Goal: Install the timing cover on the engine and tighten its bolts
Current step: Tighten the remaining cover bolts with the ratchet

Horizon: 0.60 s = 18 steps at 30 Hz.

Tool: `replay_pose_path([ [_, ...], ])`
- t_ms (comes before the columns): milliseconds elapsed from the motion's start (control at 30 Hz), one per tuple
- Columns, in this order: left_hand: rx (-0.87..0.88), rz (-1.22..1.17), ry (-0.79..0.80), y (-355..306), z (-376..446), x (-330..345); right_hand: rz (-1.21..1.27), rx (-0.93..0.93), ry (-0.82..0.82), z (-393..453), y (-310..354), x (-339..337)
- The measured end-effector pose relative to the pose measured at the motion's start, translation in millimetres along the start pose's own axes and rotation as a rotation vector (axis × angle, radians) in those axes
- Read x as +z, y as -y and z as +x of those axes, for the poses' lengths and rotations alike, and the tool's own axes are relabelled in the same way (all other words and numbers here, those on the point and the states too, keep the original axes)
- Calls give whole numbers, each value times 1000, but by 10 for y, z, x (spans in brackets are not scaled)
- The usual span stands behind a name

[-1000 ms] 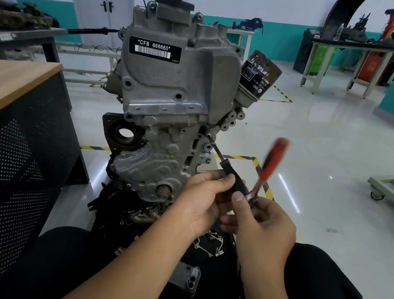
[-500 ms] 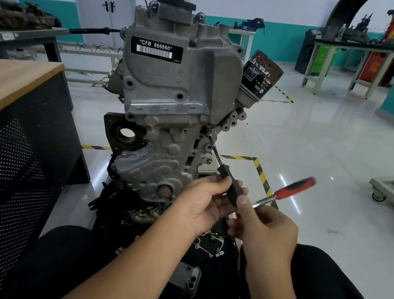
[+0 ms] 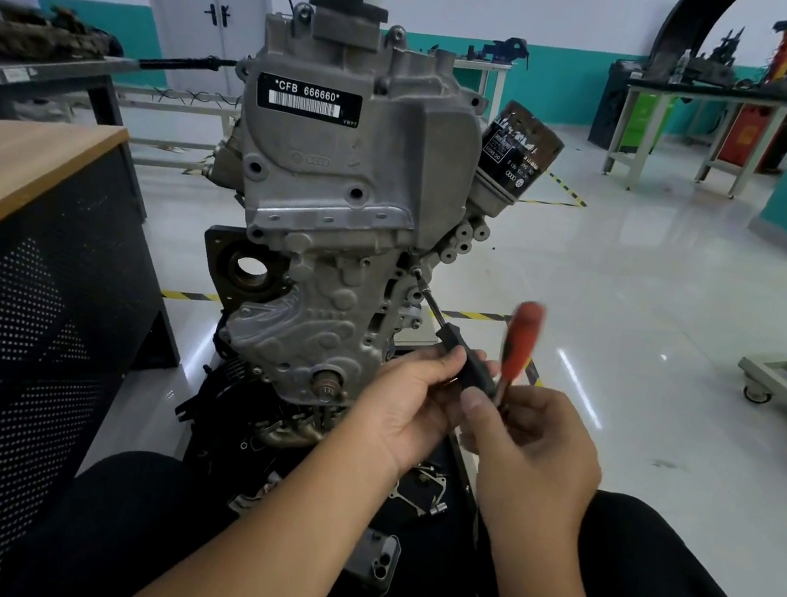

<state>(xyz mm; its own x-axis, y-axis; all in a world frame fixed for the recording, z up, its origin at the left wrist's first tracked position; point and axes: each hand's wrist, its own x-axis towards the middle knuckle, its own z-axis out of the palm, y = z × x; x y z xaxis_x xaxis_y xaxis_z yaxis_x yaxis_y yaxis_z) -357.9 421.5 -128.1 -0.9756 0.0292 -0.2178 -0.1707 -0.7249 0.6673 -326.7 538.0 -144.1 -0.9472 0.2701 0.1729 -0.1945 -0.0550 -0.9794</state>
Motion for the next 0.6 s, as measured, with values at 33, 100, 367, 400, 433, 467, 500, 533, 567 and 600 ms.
replay_pose_path([
  [33,-5,-2,19,-14,-7,2,189,144,48,-20,53,16],
  [100,2,9,33,-45,-16,-11,622,505,134,-12,143,29],
  [367,-6,-9,-11,4,25,5,-43,85,17,22,21,-11],
  [400,-7,-13,-1,-7,25,2,139,214,33,17,52,4],
  [433,-3,-8,8,-23,22,-6,407,399,73,6,108,14],
  [467,1,10,10,-38,18,-14,665,589,94,22,159,15],
  [500,0,35,7,-47,16,-22,817,721,90,48,189,2],
  [533,-2,55,-1,-48,17,-25,831,748,95,62,194,-17],
  [567,-6,58,-13,-43,18,-22,707,678,114,71,178,-32],
  [600,-10,51,-31,-34,20,-11,483,540,114,75,139,-36],
])
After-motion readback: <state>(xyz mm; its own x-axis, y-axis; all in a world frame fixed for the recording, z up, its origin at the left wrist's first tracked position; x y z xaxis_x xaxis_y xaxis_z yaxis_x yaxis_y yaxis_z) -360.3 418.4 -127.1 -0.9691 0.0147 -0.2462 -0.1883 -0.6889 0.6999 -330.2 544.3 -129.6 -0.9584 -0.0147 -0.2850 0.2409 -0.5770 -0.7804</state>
